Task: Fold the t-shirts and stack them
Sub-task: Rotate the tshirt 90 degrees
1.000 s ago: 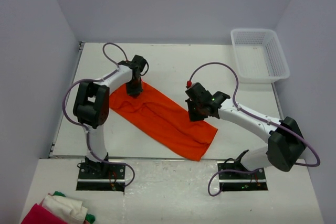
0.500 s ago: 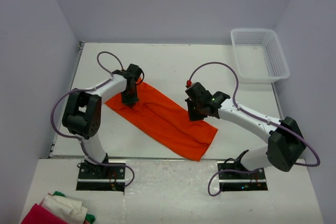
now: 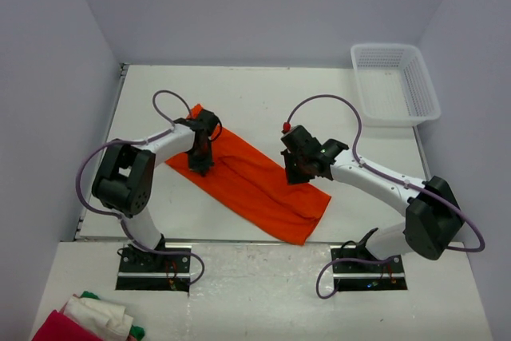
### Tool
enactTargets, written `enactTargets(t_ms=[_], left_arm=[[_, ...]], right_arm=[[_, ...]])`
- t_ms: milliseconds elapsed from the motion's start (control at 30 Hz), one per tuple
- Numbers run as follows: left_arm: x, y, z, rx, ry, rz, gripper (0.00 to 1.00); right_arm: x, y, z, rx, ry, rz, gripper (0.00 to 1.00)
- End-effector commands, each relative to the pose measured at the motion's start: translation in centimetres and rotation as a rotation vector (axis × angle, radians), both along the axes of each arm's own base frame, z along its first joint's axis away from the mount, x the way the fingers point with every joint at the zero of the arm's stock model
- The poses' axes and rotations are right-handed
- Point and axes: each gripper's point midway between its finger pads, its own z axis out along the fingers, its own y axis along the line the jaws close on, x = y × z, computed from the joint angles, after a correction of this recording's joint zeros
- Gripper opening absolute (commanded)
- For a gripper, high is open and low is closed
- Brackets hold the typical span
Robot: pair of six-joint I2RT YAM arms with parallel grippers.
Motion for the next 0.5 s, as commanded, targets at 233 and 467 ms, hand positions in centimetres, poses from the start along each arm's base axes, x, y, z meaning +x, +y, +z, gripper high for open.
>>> enactTargets(t_ms=[233,467], left_arm=[[1.0,-0.5,3.5,-0.035,-0.13,0.063,0.0],[1.9,-0.2,11.2,-0.042,-0.314,0.086,0.0]], right_arm=[[0.5,-0.5,0.6,-0.014,-0.031,-0.012,0.0],[0.9,-1.7,-0.4,-0.074,-0.011,-0.046,0.0]])
